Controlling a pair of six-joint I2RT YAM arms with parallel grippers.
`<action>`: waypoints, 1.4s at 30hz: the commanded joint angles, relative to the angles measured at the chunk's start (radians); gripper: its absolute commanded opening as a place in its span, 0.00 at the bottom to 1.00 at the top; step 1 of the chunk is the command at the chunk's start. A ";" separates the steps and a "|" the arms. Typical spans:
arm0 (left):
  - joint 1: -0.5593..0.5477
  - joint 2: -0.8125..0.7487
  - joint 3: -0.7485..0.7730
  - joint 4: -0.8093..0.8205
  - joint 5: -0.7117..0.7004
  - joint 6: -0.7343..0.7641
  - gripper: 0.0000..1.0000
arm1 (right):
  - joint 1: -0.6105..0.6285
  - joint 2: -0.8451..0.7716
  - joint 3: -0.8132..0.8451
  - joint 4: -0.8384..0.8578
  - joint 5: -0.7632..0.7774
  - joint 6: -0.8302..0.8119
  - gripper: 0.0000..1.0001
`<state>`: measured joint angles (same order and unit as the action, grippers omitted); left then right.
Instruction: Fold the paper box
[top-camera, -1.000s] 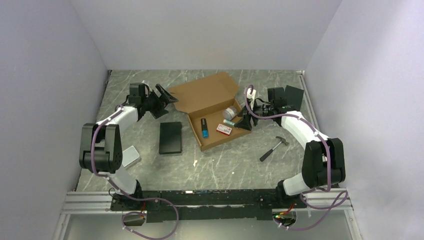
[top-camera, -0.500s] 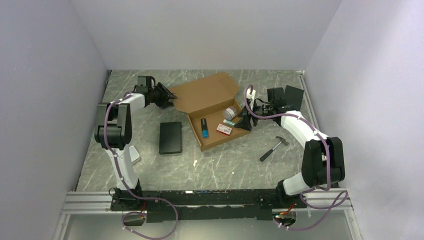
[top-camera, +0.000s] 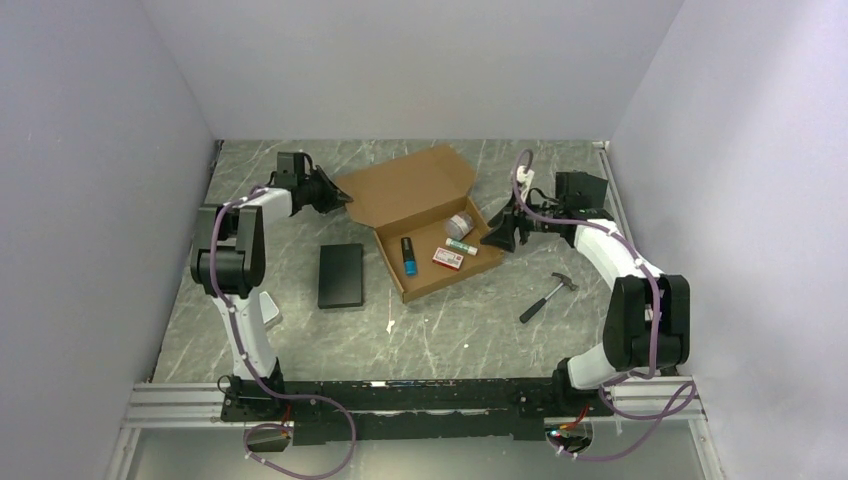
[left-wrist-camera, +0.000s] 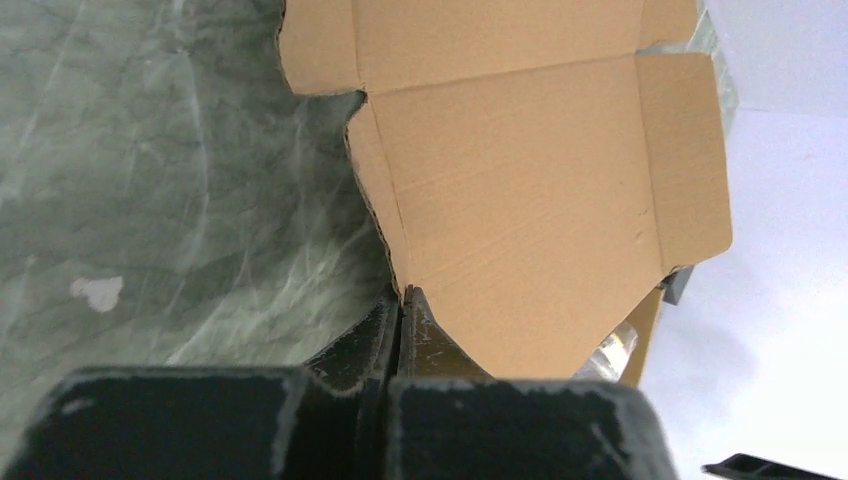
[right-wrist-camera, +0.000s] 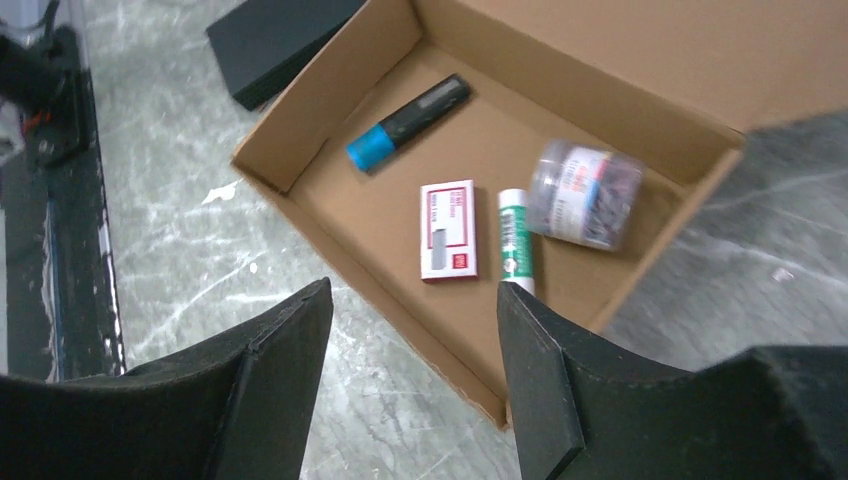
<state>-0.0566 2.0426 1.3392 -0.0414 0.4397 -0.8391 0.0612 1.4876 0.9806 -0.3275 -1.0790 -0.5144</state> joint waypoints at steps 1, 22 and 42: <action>-0.006 -0.131 -0.085 0.134 -0.056 0.148 0.00 | -0.054 -0.049 0.006 0.163 -0.033 0.188 0.65; -0.170 -0.413 -0.330 0.475 0.007 0.546 0.00 | -0.179 0.027 0.006 0.554 0.228 0.662 0.93; -0.271 -0.570 -0.462 0.521 -0.084 0.665 0.00 | -0.094 0.224 0.262 0.423 0.350 0.623 0.63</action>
<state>-0.3161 1.5230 0.8970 0.4236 0.3607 -0.2184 -0.0242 1.7149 1.1931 0.1284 -0.8066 0.1333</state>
